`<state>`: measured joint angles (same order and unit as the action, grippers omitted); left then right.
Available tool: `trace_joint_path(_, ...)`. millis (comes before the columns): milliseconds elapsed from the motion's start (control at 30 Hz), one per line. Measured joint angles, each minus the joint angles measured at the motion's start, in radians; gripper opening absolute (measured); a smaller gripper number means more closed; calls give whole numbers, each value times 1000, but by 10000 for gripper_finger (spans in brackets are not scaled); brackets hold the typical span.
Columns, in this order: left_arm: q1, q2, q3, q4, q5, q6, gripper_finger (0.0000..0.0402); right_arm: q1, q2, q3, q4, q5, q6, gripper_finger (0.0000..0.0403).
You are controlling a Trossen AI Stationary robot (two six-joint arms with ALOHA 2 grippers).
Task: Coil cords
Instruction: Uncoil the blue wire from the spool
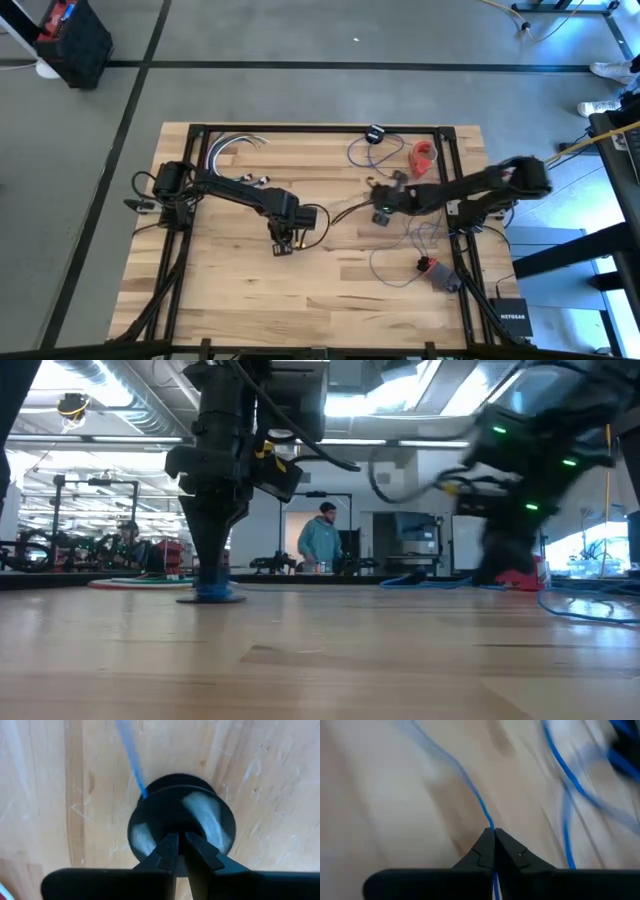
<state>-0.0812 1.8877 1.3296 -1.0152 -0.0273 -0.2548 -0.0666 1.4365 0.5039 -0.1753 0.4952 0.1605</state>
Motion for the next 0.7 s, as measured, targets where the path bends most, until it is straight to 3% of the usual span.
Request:
trace_joint_path(133, 1, 0, 0, -4, 0, -3, 21, 0, -163, -147, -10, 44, 176, 4)
trace_joint_path(267, 0, 0, 0, -5, 0, -5, 21, 0, -301, -214, -6, 48, 253, 8)
trace_joint_path(500, 1, 0, 0, -5, 0, -7, 21, 1, -405, -221, 66, 84, 203, 26)
trace_joint_path(700, 1, 0, 0, -3, 0, -7, 21, 1, -405, -196, 128, -20, 85, 81)
